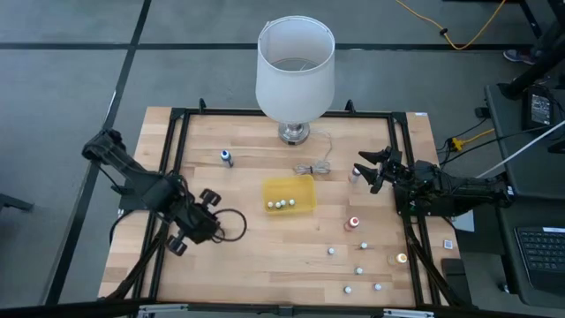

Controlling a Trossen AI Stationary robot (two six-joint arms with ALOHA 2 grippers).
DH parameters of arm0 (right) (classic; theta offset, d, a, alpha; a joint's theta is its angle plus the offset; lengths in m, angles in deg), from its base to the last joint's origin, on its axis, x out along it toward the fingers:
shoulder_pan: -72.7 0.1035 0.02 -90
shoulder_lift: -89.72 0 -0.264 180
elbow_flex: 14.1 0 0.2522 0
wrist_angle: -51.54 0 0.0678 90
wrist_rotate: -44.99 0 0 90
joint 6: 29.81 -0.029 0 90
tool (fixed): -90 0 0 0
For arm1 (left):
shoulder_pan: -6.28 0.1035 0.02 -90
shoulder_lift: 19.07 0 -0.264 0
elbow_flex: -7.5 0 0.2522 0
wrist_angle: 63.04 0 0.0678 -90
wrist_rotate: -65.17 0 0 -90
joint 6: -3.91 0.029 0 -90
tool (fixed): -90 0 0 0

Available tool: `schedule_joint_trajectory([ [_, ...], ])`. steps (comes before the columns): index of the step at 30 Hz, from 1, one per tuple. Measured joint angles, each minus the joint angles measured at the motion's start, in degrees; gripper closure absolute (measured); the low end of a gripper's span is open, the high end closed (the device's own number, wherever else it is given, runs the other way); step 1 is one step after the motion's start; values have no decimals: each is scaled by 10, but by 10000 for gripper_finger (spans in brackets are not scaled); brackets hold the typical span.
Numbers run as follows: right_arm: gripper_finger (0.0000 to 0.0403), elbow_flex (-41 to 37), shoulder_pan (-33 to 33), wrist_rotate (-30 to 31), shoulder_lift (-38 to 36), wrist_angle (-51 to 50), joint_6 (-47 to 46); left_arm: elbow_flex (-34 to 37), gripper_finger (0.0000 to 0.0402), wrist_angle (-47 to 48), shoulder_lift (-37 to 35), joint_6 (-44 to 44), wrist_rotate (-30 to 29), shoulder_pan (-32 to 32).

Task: Pick & Place food coloring
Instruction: Put the left small red food coloring bottle into the yellow bin

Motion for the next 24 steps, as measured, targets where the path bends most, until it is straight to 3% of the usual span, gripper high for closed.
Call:
schedule_joint_trajectory([
  [10, 120, 0, 0, 0, 0, 0, 0, -145, 338, 60, 58, -3, -26, 111],
  [24, 120, 0, 0, 0, 0, 0, 0, -366, 338, 66, 284, 36, -28, 270],
])
